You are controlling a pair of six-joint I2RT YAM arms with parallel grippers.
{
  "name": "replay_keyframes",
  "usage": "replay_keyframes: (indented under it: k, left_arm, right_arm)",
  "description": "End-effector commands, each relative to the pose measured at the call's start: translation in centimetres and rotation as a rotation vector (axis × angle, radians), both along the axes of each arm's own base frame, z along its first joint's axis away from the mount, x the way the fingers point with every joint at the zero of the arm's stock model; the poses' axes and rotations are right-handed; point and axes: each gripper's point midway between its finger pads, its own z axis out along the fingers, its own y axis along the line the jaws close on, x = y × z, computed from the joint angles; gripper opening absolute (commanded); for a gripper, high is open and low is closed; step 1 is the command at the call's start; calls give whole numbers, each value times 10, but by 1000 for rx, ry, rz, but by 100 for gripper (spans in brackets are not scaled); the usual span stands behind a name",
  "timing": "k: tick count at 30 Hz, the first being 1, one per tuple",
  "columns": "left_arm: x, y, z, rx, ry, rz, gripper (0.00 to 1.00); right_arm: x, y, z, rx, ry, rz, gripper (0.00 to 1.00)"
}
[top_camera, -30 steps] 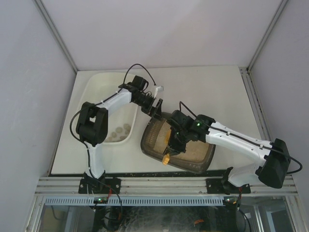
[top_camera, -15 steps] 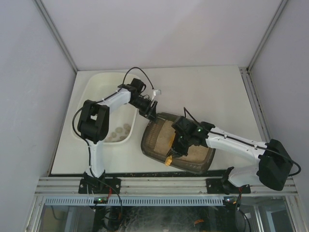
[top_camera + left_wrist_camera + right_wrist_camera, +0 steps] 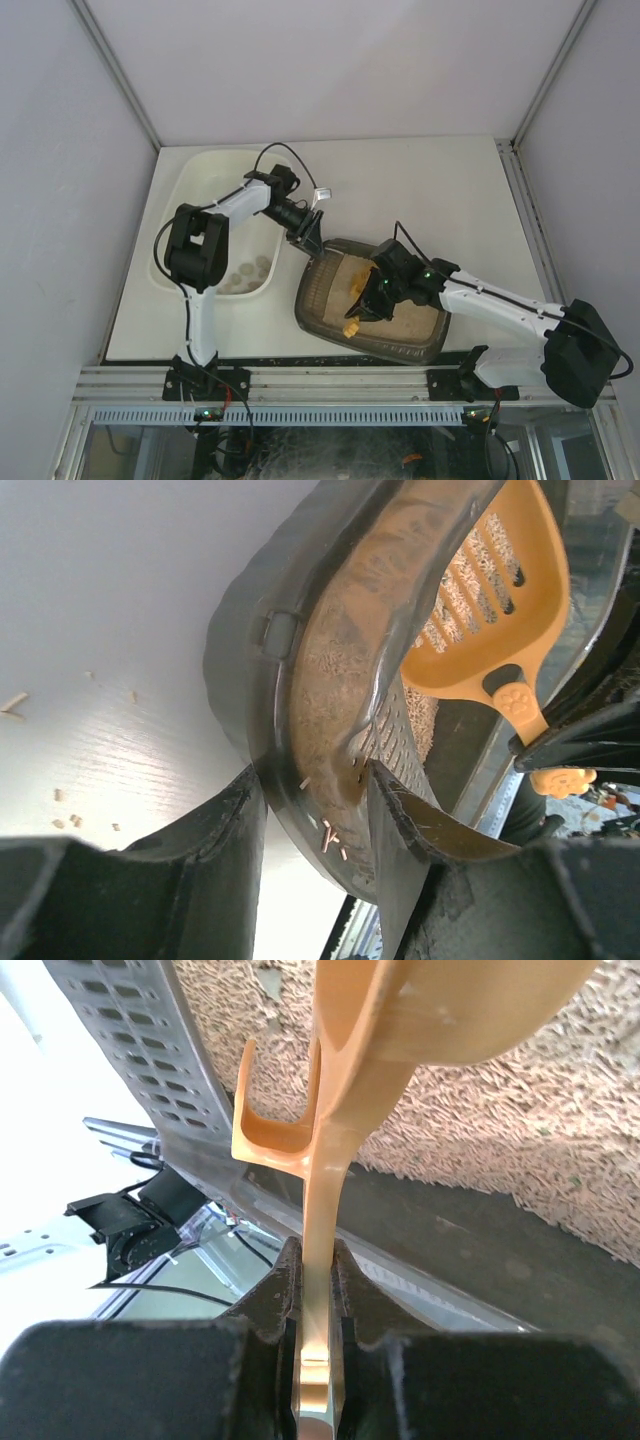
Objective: Clean the litter box
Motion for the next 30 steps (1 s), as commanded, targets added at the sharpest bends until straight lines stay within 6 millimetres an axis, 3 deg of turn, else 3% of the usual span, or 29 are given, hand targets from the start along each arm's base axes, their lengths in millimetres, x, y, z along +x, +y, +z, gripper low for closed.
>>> replay_keyframes:
  k: [1, 6, 12, 23, 30]
  left_arm:
    - [-18, -23, 76, -211, -25, -68, 40]
    - [-27, -26, 103, -254, -33, -69, 40]
    - [-40, -30, 121, -294, -18, -83, 40]
    - [-52, -39, 128, -315, 0, -111, 41]
    - [-57, -41, 133, -328, 3, -120, 40]
  right_arm:
    - [8, 14, 10, 97, -38, 26, 0]
    - [4, 24, 4, 145, 12, 45, 0]
    - [1, 35, -2, 272, 7, 55, 0]
    - [8, 44, 5, 428, -146, 76, 0]
    - [20, 63, 16, 513, -304, 147, 0]
